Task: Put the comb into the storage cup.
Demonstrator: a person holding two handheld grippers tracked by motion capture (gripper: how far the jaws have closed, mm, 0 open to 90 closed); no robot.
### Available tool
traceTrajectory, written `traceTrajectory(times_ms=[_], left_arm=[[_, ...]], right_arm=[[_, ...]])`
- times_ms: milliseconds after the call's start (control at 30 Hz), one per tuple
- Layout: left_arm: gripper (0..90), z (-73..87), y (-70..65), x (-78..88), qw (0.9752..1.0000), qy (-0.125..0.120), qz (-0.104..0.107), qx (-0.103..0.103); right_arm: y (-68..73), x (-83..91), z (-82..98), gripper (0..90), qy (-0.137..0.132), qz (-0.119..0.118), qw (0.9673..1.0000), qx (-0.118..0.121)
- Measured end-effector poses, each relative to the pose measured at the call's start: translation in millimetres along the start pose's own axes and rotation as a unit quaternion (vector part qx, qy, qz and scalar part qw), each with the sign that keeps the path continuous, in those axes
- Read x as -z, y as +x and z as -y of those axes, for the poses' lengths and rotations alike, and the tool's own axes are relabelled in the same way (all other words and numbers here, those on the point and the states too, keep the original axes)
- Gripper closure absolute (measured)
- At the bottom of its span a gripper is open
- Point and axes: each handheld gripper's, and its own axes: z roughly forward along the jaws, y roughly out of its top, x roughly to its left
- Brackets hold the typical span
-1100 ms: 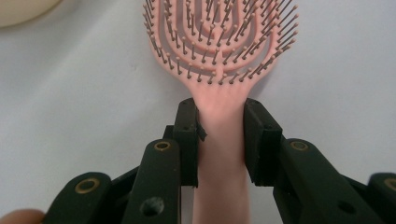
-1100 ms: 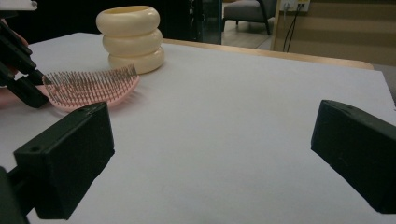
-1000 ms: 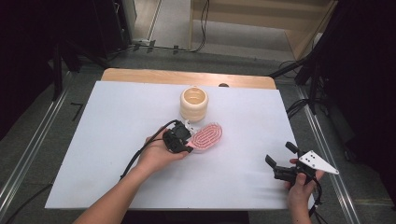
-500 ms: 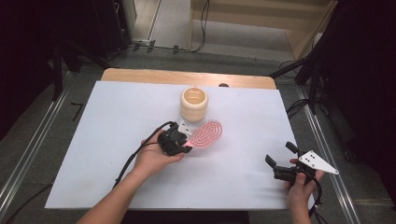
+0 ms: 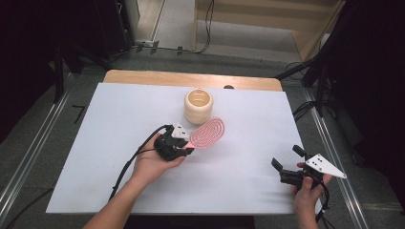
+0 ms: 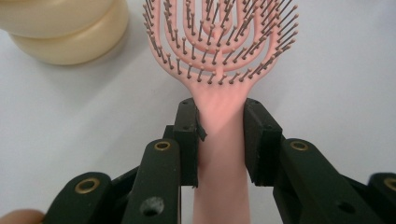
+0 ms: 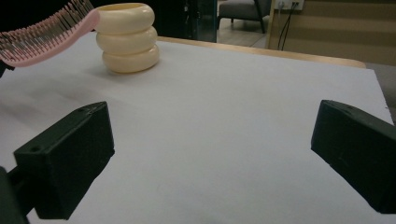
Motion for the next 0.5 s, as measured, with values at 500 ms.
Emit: traceTrajectory(times_ms=[500], left_arm=[[70.5, 16.7, -1.7, 22.2, 0.9953, -0.093, -0.019, 0.02]], right_arm=[[0.3, 8.1, -8.1, 0.0, -0.007, -0.01, 0.9998, -0.019]])
